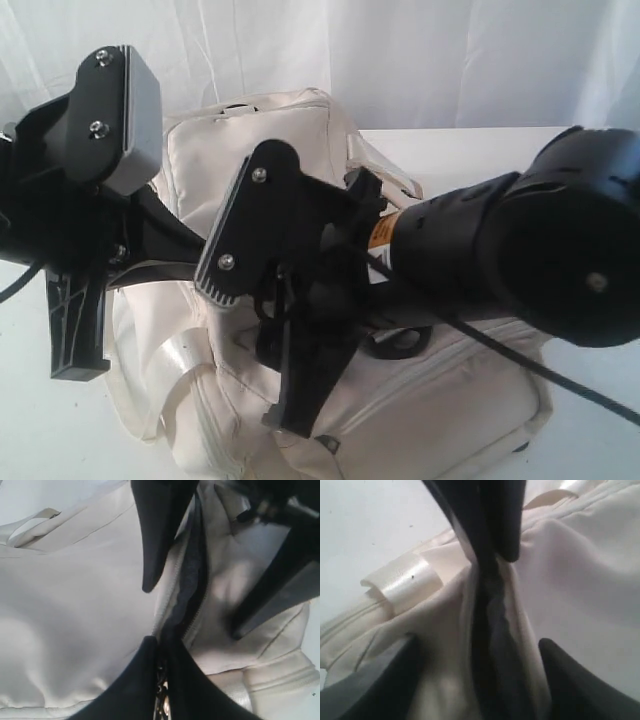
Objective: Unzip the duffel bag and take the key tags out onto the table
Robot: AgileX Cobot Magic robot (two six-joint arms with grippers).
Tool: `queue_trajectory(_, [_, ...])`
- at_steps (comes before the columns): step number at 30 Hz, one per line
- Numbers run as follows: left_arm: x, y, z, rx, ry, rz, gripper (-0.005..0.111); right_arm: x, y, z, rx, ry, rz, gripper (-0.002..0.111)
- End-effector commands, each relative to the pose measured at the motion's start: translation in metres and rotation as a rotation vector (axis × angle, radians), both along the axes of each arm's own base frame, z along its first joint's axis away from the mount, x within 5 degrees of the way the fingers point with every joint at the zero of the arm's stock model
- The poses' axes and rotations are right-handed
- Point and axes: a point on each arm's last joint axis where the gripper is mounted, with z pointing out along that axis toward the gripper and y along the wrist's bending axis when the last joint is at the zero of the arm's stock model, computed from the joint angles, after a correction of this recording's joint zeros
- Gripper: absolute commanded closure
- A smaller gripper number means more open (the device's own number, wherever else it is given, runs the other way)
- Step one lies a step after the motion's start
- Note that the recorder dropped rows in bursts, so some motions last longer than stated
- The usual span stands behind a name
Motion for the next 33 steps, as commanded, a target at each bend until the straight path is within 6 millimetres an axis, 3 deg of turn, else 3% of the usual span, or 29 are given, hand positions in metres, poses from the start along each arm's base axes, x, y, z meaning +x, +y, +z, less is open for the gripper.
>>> queue_trajectory(1, [-0.003,0.001,0.001,-0.014,0.011,0.001,0.105,0.005,0.006,-0.019,-0.060,0.028,0.001,0.070])
queue_trajectory(6, [-0.003,0.003,-0.001,0.016,0.009,-0.004,0.074,0.003,0.003,-0.022,-0.112,0.057,0.006,0.108])
queue_trajectory(8, [-0.004,0.004,-0.002,0.033,0.013,-0.013,0.059,0.002,0.000,-0.024,-0.143,0.071,0.011,0.108])
queue_trajectory(11, [-0.005,0.005,-0.004,0.052,0.036,-0.001,0.051,0.000,-0.003,-0.026,-0.185,0.096,0.014,0.108])
queue_trajectory(17, [-0.010,0.012,-0.012,0.136,0.130,0.023,0.051,-0.002,-0.006,-0.029,-0.229,0.123,0.018,0.108])
queue_trajectory(21, [-0.010,0.015,-0.030,0.154,0.136,0.054,0.051,-0.003,-0.006,-0.027,-0.218,0.125,0.009,0.108])
queue_trajectory(29, [-0.004,0.012,-0.044,0.024,0.099,0.154,0.051,-0.002,-0.006,-0.005,-0.110,0.117,-0.041,0.108])
queue_trajectory(33, [-0.006,0.010,-0.052,-0.007,0.071,0.113,0.051,-0.002,-0.005,-0.001,-0.098,0.110,-0.041,0.108])
